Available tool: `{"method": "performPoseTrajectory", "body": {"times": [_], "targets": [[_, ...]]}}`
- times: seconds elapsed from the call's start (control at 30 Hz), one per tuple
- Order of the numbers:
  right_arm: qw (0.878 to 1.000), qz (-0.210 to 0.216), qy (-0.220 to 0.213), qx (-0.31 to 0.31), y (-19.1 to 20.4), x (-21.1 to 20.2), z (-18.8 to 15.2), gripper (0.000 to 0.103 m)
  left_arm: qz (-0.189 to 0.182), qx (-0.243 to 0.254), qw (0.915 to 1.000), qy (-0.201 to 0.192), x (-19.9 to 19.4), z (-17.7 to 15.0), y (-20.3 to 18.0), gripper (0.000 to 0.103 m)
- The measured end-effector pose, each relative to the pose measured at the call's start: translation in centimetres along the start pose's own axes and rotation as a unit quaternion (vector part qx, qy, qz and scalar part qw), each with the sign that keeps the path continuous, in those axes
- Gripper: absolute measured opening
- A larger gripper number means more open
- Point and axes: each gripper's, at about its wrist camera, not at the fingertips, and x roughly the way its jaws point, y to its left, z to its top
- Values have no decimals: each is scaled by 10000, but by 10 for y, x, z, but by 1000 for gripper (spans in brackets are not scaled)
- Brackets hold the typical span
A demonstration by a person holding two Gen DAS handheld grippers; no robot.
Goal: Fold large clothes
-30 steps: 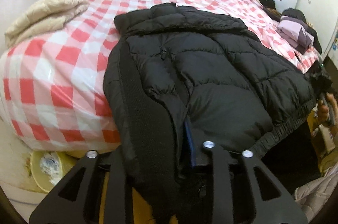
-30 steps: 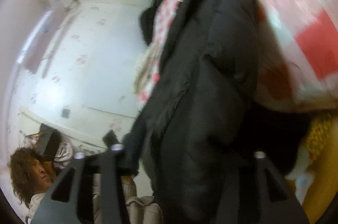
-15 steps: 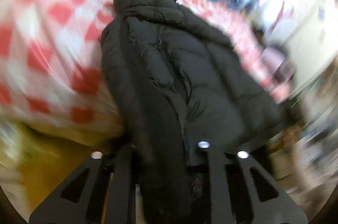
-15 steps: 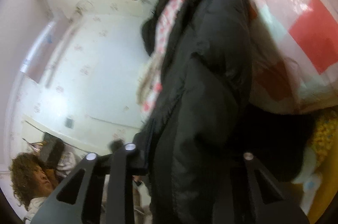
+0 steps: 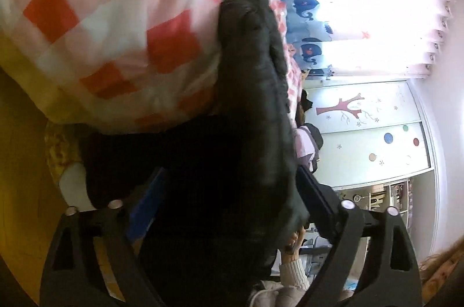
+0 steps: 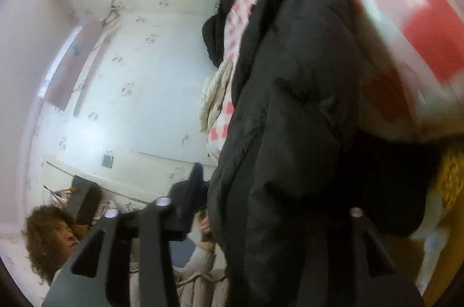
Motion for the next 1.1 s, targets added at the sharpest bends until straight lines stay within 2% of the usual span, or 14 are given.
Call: {"method": "performPoseTrajectory", "body": {"times": [0.17,0.27,0.3,0.33,0.43,0.5,0.57,0.6,0.67,0.73,0.87,1.1], "targets": [[9998,193,9,87,-7,3,1,46,-184,253,9989,363,26,7,-9,89],[9999,99,-72,-15,-5,7,2,45,-183,553,9969,534,39,6,-24,86],[9999,62,-123,-56,-5,7,1,37,-98,709,9960,541,43,3,-32,68],[9997,62,-228,-115,-3,7,1,31,1,821,9947,625,47,0,-39,42],[9978,355,-513,-229,8,3,0,24,127,1061,9927,561,45,-3,-56,19],[9956,617,-641,-300,14,2,0,23,76,1150,9925,401,36,-4,-70,14],[9914,978,-771,-411,24,3,-1,23,-85,1281,9915,216,23,-4,-85,12],[9879,1206,-848,-488,30,1,-2,23,-289,1358,9903,102,14,-3,-94,11],[9825,1493,-947,-586,39,-3,-4,23,-606,1502,9868,-20,-1,-5,-108,11],[9784,1655,-1033,-686,46,-11,-6,23,-737,1707,9825,-70,-13,-9,-120,11],[9808,1498,-1063,-655,42,-23,-7,23,-560,1723,9834,45,-17,-10,-114,11],[9856,1364,-871,-494,30,-16,-8,23,-581,1542,9860,274,-4,-10,-95,11]]}}
